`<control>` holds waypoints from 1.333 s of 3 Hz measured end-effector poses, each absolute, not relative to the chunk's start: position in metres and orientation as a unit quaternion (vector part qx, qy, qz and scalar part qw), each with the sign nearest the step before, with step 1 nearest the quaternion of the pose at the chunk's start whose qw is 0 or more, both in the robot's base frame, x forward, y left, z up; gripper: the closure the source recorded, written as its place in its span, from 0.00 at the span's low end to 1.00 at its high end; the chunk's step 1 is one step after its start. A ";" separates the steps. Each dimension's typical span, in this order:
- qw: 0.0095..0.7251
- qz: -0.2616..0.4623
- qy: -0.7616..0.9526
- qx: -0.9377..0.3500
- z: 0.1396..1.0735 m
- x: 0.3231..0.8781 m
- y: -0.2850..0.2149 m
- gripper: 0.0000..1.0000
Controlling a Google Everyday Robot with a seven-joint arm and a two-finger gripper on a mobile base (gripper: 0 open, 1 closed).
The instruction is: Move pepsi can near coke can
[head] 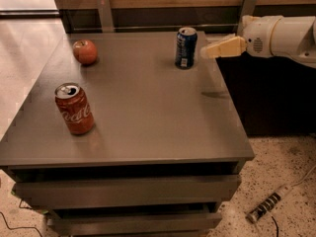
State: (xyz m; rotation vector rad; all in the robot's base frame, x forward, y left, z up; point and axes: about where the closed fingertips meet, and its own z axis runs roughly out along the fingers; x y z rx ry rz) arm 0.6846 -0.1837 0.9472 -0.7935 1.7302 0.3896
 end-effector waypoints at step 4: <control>0.602 0.262 0.682 -0.322 0.887 0.765 -0.116 0.00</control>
Offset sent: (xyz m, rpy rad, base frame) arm 0.0675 0.0479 -0.0545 0.2222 -0.0537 0.0963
